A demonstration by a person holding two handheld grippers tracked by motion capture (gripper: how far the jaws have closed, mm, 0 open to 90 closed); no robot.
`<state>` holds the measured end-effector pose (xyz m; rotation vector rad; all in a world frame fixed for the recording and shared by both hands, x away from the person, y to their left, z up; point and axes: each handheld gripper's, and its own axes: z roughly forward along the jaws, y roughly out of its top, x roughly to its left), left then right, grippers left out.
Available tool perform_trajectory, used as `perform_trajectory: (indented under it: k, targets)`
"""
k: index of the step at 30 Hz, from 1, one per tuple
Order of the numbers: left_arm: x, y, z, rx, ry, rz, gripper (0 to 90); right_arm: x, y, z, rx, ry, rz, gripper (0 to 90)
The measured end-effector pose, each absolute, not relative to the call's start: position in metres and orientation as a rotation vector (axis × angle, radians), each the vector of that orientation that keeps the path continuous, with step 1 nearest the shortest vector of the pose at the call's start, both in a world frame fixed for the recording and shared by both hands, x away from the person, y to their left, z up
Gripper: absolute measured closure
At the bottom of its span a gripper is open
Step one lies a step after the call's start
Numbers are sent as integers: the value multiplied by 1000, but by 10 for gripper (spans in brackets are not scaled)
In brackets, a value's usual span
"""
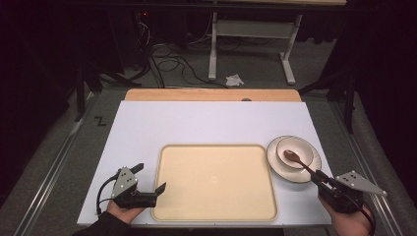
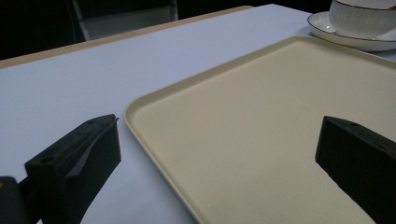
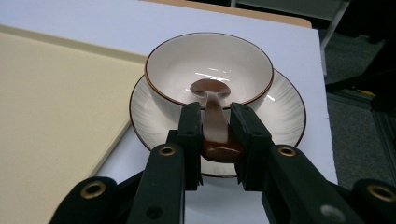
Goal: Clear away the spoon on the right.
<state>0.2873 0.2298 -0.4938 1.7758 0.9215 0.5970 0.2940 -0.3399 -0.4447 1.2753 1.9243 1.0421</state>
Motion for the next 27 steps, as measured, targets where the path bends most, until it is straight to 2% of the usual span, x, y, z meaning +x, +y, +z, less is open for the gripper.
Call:
perform_trajectory:
  k: [27]
  targets:
    - [288, 230, -494, 1769, 925, 600, 8, 280, -347, -431, 1243, 1800, 1177, 769]
